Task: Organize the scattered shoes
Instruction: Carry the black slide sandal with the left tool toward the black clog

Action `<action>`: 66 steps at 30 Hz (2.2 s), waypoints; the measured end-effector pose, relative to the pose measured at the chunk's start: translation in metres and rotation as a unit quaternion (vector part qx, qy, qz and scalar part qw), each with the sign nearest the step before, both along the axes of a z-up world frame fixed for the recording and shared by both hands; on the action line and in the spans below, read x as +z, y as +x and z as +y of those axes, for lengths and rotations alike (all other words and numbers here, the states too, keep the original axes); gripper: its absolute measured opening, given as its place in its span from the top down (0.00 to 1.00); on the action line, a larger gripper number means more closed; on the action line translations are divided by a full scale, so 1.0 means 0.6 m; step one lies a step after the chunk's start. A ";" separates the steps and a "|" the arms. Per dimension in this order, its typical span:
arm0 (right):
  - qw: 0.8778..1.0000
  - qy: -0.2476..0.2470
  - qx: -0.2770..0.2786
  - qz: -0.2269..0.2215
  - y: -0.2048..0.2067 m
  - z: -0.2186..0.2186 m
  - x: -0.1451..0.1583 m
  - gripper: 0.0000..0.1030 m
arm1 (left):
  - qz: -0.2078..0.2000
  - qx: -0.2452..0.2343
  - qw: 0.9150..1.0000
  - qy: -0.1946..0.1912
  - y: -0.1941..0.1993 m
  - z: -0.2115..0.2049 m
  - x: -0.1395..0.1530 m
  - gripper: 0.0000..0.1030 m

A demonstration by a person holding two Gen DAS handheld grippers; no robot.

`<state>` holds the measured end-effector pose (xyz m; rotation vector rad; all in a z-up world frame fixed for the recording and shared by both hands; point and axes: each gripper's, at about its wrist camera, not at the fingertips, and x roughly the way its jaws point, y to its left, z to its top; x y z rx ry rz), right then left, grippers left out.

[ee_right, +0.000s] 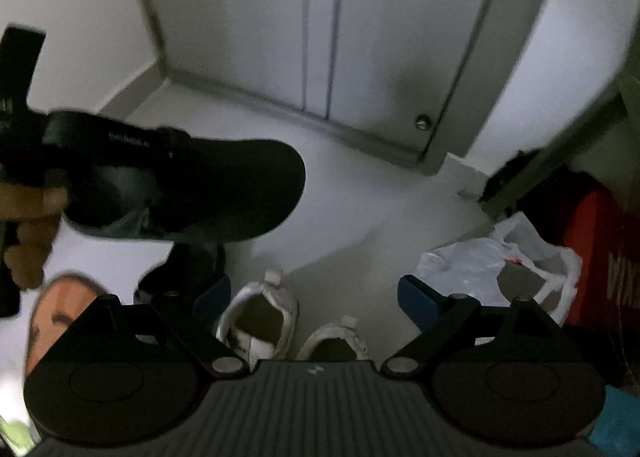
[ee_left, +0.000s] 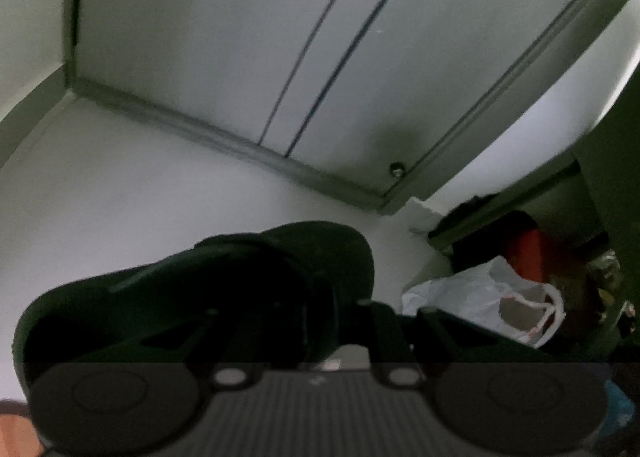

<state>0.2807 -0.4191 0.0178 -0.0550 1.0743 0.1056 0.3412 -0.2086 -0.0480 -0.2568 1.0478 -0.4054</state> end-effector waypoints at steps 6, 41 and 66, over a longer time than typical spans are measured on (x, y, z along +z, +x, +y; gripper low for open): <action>0.998 -0.007 0.060 -0.016 -0.014 0.045 -0.015 0.09 | -0.012 0.020 1.000 -0.010 -0.024 0.068 0.003 0.89; 0.968 -0.023 0.240 -0.075 -0.184 0.415 -0.122 0.09 | -0.076 -0.053 0.995 -0.036 -0.170 0.456 -0.046 0.89; 0.937 -0.027 0.347 -0.011 -0.120 0.621 -0.275 0.09 | -0.036 -0.093 0.995 0.029 -0.216 0.532 -0.177 0.89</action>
